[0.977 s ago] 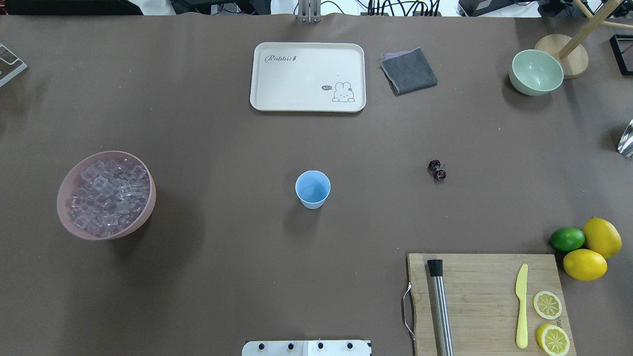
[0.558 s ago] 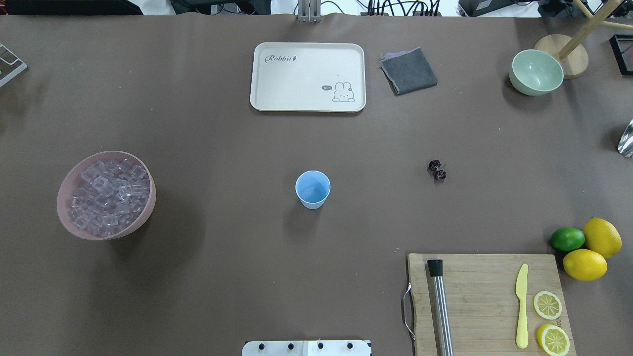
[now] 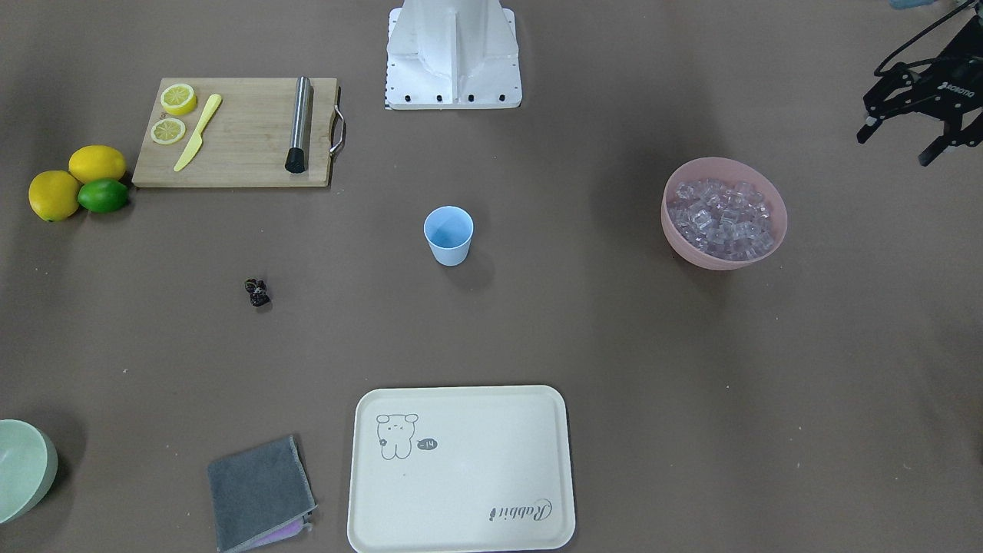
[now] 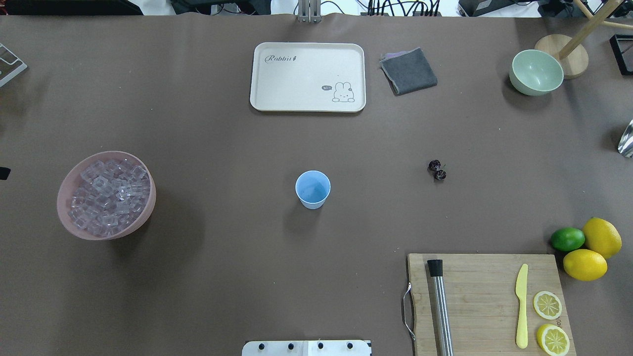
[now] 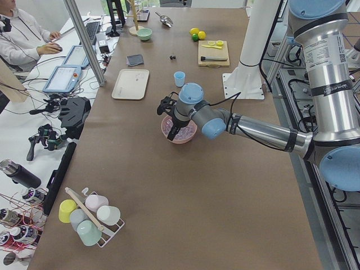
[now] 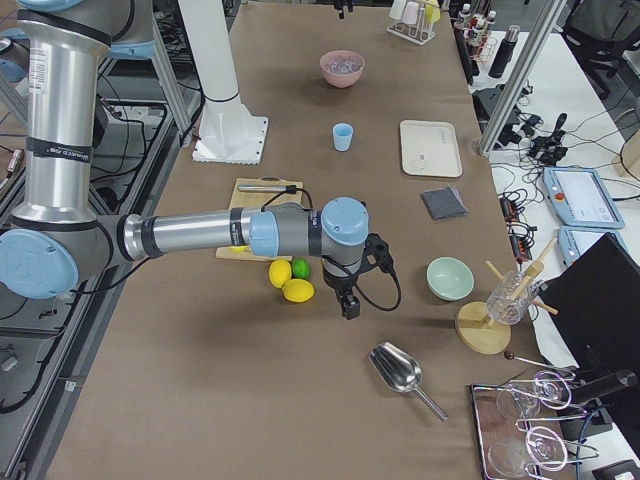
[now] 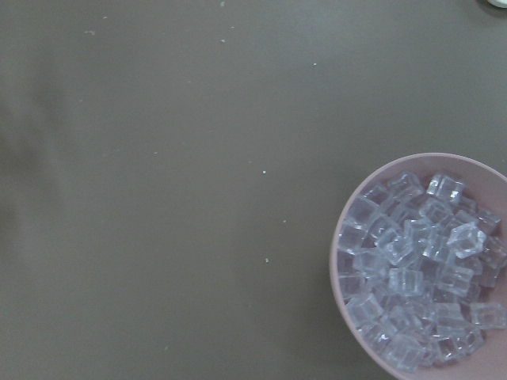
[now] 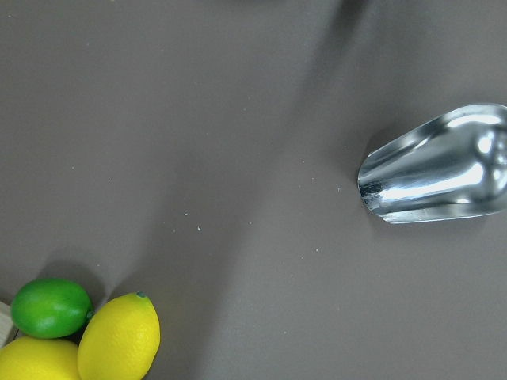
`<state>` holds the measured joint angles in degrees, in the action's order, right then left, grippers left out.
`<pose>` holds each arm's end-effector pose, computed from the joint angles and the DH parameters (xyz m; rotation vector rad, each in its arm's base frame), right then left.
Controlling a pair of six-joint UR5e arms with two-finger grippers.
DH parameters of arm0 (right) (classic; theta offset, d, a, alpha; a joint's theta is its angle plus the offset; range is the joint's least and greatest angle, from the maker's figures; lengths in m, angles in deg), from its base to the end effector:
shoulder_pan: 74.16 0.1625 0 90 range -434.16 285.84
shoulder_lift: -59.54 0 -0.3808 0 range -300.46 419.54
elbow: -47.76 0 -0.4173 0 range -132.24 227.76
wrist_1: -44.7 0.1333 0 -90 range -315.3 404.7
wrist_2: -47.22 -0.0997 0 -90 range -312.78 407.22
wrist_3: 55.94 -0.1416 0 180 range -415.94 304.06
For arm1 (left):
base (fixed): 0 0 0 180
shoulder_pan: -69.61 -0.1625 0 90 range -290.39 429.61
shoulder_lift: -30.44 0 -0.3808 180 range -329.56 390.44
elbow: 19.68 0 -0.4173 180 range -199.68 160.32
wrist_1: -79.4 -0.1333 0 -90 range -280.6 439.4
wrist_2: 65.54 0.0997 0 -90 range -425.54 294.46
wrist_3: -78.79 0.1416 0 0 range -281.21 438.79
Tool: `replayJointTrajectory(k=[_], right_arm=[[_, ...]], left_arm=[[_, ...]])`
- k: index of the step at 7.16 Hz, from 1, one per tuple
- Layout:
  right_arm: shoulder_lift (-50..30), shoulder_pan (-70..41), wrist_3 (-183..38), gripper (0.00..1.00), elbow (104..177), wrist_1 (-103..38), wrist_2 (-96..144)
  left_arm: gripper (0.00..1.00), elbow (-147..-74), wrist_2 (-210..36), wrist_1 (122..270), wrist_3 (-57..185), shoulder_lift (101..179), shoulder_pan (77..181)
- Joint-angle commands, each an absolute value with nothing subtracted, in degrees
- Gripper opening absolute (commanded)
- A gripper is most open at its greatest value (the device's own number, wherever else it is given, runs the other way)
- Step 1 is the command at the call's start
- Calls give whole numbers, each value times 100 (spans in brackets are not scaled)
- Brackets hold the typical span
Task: Put ice and cherries in cup
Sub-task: 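Reach the left gripper into the pink bowl and grasp an ice cube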
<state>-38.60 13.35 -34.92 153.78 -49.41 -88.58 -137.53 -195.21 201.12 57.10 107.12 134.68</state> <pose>0.0115 -0.4664 0.5742 0.1916 -0.7846 -0.4143 0.1566 -0.4388 0.4317 0.4528 0.9080 0.3308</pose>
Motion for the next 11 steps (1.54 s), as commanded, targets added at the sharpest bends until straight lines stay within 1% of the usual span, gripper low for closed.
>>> replayJointTrajectory(k=[1, 2, 4, 5, 6, 8, 11], right_arm=[[-3873, 1329, -3458, 100, 15358, -4908, -8866], [-3873, 1320, -3458, 100, 15358, -4908, -8892], [-3873, 1311, -3458, 100, 15358, -4908, -8910], [-3873, 1311, -3450, 100, 15366, -4899, -8902], [-3873, 1311, -3449, 100, 15358, -4899, -8893], [-3873, 1302, -3458, 100, 15358, -4899, -8893], [-3881, 1276, -3458, 100, 15358, -4908, -8893]], left_arm=[[80, -13719, -18531, 20113, 5822, 11180, 12495], [80, -13719, -18020, 20113, 5823, 11339, 11993], [78, -13728, -17708, 20113, 5866, 11542, 11550], [77, -13710, -17081, 20105, 5884, 11665, 11105], [74, -13597, -16953, 20078, 5884, 11866, 10926], [72, -13648, -16995, 20087, 5893, 11807, 10968], [69, -13526, -16951, 20078, 5989, 11815, 10907]])
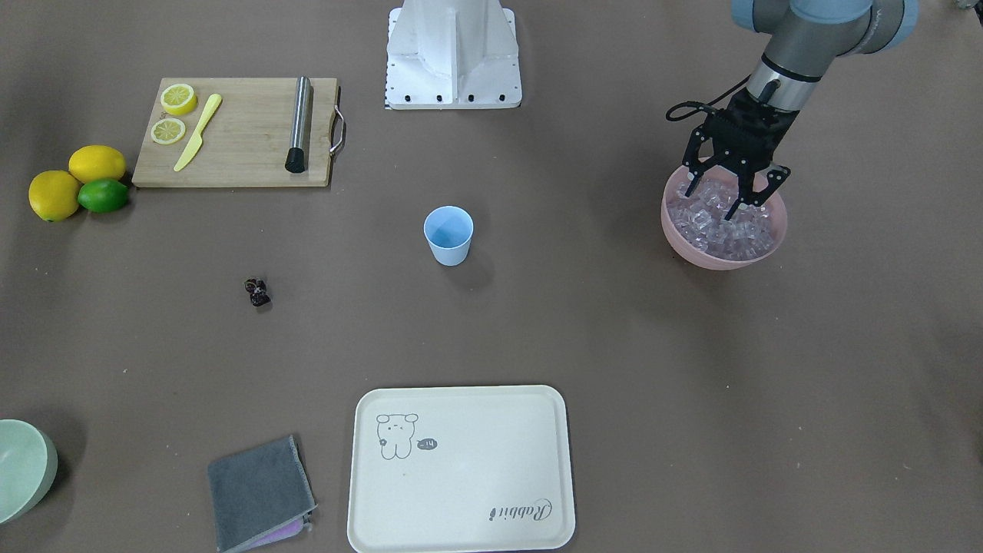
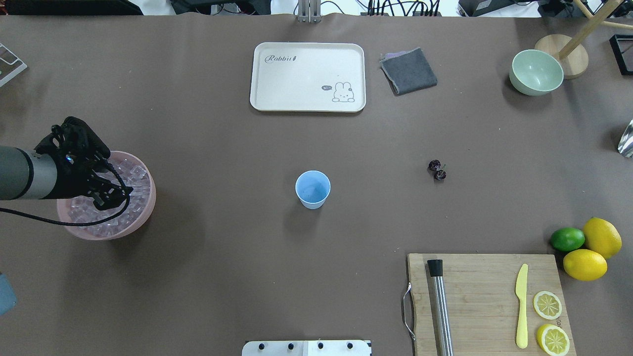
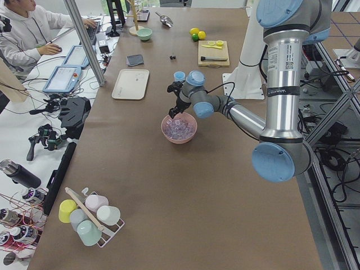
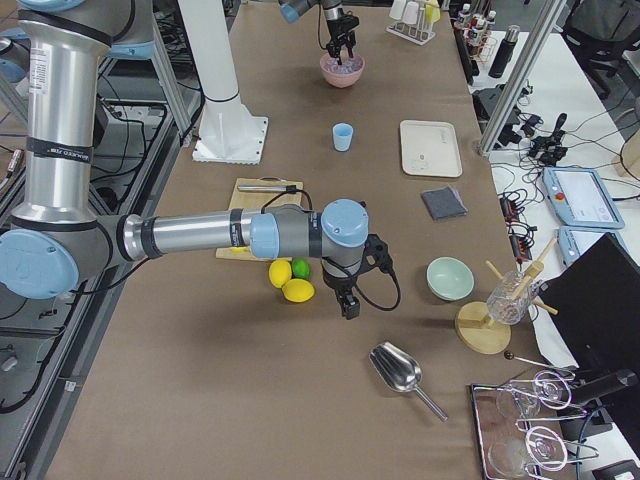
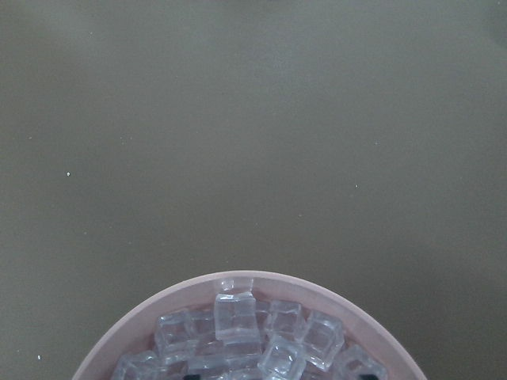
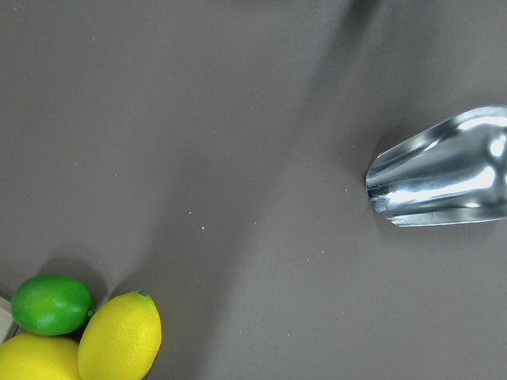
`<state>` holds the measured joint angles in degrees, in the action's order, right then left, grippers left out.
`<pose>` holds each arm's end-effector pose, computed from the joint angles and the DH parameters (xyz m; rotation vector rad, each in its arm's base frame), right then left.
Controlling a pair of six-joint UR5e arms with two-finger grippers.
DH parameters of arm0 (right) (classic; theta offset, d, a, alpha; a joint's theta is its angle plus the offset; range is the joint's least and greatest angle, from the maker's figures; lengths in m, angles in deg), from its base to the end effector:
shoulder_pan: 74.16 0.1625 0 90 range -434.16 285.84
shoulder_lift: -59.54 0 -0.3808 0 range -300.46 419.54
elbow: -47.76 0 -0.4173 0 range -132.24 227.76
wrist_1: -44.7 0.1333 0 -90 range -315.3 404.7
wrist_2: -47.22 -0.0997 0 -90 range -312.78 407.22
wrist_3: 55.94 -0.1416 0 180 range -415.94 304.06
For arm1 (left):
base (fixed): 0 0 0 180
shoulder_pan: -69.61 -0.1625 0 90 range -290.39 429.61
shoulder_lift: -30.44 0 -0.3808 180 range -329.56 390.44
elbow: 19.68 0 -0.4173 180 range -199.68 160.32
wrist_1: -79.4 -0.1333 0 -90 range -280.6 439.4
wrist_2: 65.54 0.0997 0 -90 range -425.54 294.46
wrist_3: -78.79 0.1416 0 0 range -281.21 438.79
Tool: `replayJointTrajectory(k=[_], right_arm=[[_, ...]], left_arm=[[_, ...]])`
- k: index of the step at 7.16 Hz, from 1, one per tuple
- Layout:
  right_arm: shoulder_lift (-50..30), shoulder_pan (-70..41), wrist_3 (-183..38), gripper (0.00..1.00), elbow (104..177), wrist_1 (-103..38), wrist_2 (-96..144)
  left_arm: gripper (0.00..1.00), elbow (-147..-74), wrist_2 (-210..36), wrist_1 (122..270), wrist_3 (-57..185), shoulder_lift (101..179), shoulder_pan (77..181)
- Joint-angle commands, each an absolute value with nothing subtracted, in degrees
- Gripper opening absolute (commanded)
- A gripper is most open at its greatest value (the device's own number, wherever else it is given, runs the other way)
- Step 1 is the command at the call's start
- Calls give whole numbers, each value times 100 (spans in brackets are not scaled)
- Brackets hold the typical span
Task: Put ice and cherries in cup
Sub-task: 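Reach the left gripper into the pink bowl and grasp an ice cube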
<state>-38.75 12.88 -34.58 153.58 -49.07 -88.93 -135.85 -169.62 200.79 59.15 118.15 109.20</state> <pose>0.0071 -0.4657 0.5760 0.1915 -0.7913 -0.4274 0.3501 -0.4178 0.3704 0.6669 0.7485 0.6106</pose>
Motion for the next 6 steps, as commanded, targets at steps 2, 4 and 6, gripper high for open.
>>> replayJointTrajectory(k=[2, 4, 6], right_arm=[[-3916, 1276, -3458, 100, 15375, -4899, -8901], [-3917, 1276, -3458, 100, 15366, -4899, -8902], [-3952, 1276, -3458, 100, 15366, -4899, -8902]], left_arm=[[69, -13412, -16943, 20087, 6209, 11824, 10907], [66, -13307, -16934, 20087, 6200, 11841, 10872], [64, -13219, -16934, 20087, 6200, 11903, 10837]])
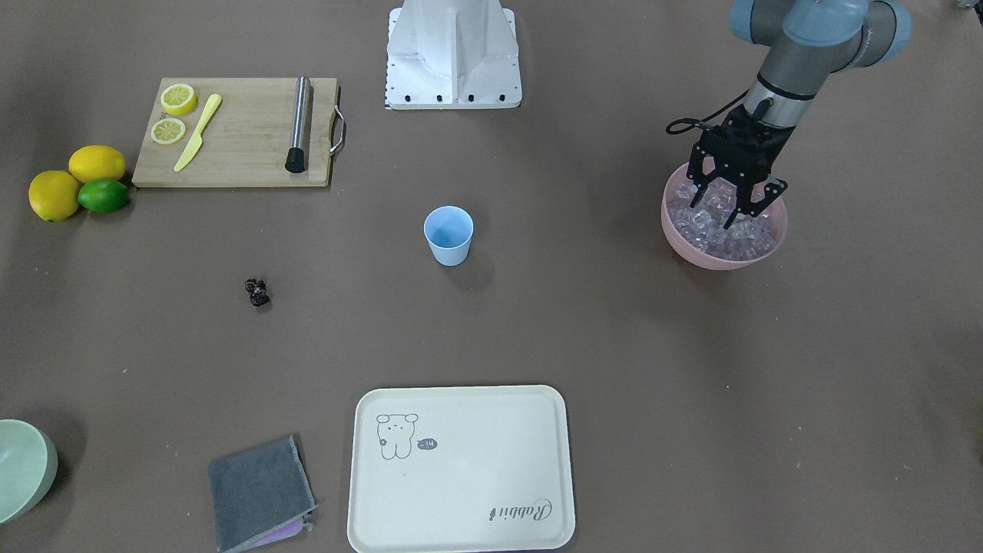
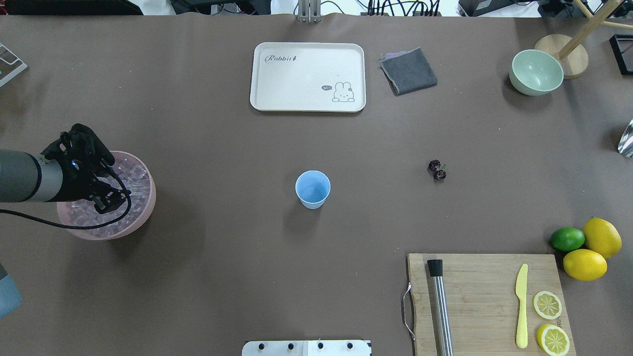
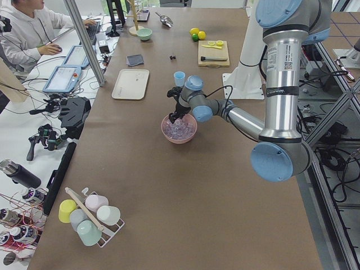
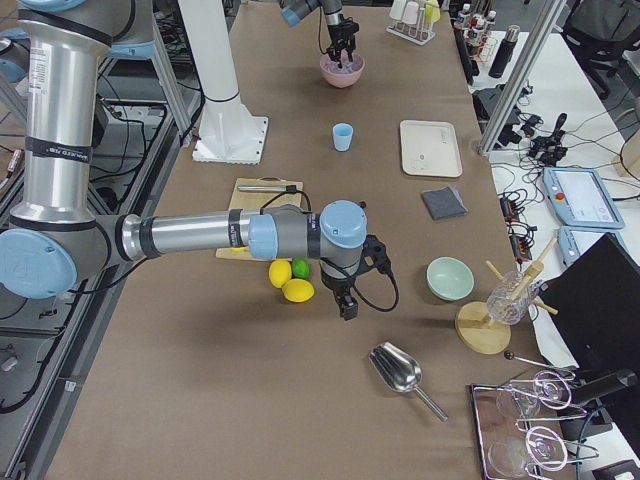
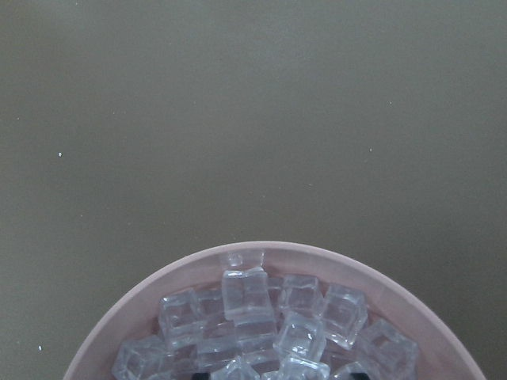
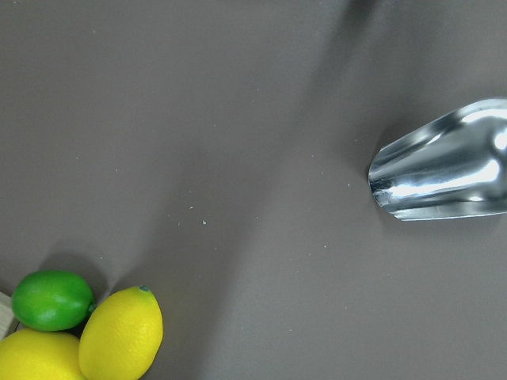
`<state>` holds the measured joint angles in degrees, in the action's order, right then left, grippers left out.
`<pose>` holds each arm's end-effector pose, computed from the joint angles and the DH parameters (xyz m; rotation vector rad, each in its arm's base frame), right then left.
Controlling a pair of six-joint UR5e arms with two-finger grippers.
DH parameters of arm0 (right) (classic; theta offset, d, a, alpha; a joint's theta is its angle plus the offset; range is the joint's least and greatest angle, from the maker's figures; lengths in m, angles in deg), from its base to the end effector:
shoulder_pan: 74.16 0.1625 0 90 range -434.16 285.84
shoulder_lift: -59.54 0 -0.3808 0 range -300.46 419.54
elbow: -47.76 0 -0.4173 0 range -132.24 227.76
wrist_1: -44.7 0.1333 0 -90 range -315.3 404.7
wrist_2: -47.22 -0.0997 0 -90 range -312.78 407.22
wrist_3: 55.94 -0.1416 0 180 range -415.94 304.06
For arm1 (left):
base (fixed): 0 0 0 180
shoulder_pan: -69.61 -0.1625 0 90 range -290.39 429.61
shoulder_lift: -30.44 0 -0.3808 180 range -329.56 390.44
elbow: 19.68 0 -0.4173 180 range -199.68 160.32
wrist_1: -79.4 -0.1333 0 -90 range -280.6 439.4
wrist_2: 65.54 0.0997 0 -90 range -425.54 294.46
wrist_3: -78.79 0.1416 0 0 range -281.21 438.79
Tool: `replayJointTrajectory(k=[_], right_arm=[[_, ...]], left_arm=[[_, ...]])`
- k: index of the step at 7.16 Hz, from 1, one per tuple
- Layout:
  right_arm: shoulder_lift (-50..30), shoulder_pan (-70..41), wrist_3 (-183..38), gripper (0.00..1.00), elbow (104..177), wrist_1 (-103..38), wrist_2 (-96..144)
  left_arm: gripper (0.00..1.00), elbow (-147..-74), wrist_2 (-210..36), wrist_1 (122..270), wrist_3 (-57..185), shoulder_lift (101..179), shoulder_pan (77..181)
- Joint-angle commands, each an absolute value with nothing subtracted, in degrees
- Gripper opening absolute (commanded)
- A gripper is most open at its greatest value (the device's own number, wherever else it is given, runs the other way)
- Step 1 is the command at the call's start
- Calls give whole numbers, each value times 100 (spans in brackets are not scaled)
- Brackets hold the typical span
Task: Put ice and cherries in cup
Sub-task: 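Reach the left gripper into the pink bowl and grasp an ice cube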
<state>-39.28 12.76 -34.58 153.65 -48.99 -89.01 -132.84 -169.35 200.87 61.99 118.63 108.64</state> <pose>0.0062 -0.4620 0.5793 0.1847 -0.7939 -0.4267 0.3618 -0.4214 0.3948 0.6494 0.7109 0.6617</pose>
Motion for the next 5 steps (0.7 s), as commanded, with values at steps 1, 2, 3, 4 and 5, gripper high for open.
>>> replayJointTrajectory(k=[1, 2, 3, 4, 5], right_arm=[[-3952, 1276, -3458, 100, 15358, -4899, -8893], [-3952, 1276, -3458, 100, 15358, -4899, -8893], [-3952, 1276, -3467, 100, 15358, -4899, -8893], [-3952, 1276, -3467, 100, 15358, -4899, -8901], [-3952, 1276, -3476, 100, 15358, -4899, -8902]], left_arm=[[64, -13175, -16934, 20087, 6200, 11921, 10828], [63, -13165, -16934, 20087, 6200, 11921, 10828], [61, -13174, -16943, 20087, 6200, 11895, 10828], [60, -13174, -16943, 20087, 6200, 11886, 10828], [56, -13191, -16951, 20087, 6166, 11877, 10819]])
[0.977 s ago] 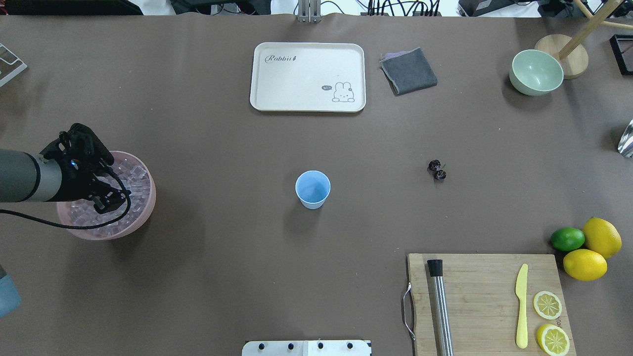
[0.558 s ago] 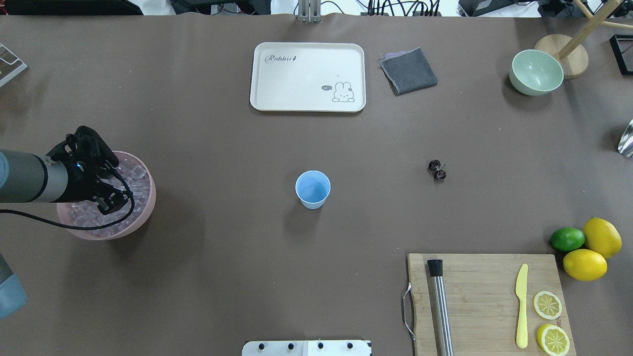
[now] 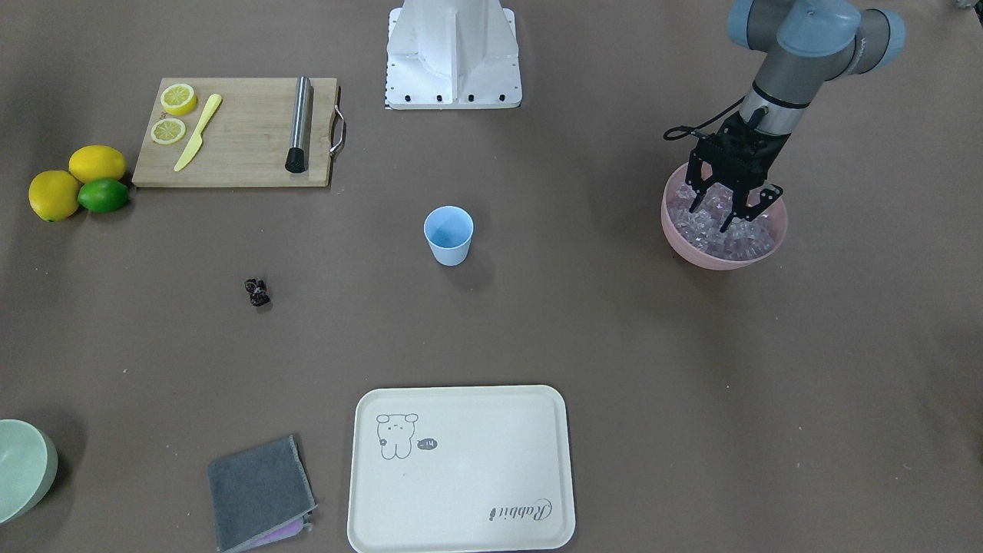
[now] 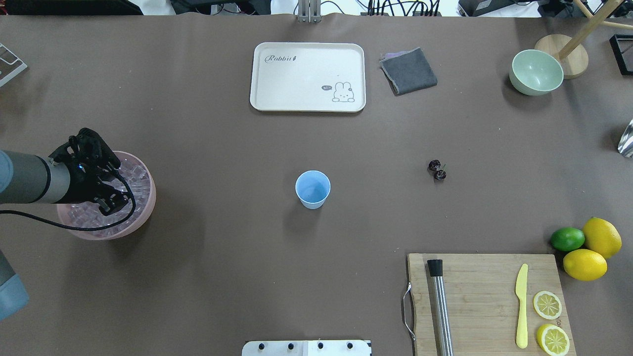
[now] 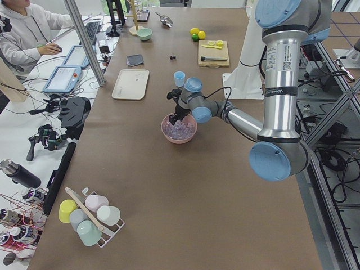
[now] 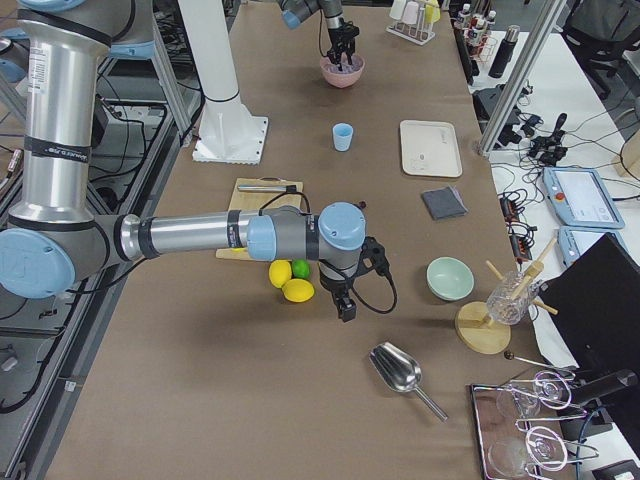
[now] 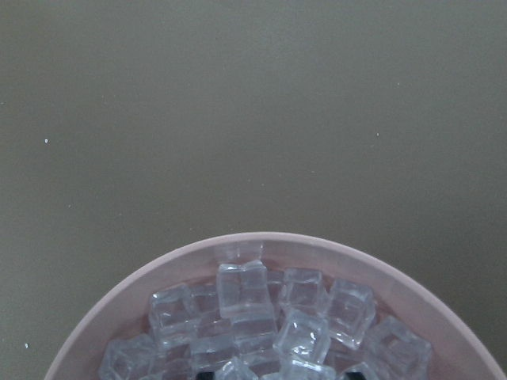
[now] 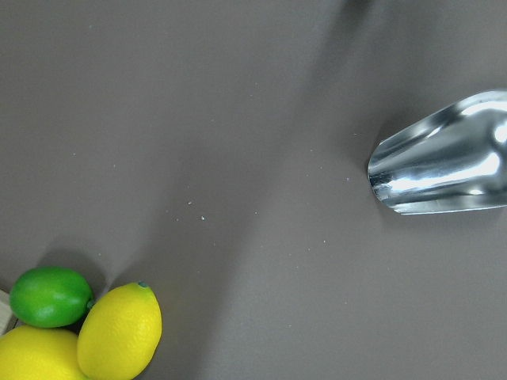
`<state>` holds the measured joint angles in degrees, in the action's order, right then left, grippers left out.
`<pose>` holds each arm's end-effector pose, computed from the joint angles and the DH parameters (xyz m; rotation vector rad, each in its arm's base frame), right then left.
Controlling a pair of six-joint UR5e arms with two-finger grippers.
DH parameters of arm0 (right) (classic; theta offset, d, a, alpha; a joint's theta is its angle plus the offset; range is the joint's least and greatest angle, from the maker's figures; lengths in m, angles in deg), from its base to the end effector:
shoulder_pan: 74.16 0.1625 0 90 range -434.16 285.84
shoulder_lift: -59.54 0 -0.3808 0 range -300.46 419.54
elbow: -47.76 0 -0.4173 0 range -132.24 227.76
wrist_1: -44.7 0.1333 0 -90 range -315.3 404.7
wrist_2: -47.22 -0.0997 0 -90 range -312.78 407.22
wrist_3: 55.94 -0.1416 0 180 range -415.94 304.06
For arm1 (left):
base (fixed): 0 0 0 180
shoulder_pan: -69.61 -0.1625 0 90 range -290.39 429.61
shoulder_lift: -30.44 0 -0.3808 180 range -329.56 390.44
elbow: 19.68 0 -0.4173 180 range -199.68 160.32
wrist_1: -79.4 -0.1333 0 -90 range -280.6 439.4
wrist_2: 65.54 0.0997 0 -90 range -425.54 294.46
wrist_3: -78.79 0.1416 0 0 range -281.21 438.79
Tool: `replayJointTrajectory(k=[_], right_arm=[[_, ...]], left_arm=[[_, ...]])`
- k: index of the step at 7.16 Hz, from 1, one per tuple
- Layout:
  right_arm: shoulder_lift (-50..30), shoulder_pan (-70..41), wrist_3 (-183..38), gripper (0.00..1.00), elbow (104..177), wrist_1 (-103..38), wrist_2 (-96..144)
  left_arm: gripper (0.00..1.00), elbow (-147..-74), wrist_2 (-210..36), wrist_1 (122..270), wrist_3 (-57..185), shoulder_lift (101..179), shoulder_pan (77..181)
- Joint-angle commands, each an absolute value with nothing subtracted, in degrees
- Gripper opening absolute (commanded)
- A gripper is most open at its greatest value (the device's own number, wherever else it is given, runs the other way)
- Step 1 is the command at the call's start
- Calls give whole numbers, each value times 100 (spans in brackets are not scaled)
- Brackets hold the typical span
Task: Put ice and cherries in cup
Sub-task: 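Reach the left gripper into the pink bowl and grasp an ice cube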
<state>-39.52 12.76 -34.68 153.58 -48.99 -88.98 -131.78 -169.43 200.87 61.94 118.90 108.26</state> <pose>0.0064 -0.4602 0.5820 0.1788 -0.7943 -0.4229 0.3677 -0.4212 0.4026 0.6342 0.7072 0.6672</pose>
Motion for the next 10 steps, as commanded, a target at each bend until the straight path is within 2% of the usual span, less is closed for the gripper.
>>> replayJointTrajectory(k=[1, 3, 5, 8, 10], right_arm=[[-3952, 1276, -3476, 100, 15358, -4899, -8902], [-3960, 1276, -3485, 100, 15366, -4899, -8910], [-3996, 1276, -3485, 100, 15393, -4899, -8919], [-4022, 1276, -3493, 100, 15419, -4899, -8928], [-4022, 1276, -3493, 100, 15445, -4899, -8945]], left_arm=[[50, -13200, -16943, 20087, 6130, 11877, 10741], [44, -13218, -16943, 20087, 6121, 11877, 10705], [0, -13305, -16995, 20087, 6113, 11859, 10722], [0, -13419, -17056, 20043, 6113, 11842, 10792], [0, -13997, -17984, 19396, 6086, 11973, 11369]])
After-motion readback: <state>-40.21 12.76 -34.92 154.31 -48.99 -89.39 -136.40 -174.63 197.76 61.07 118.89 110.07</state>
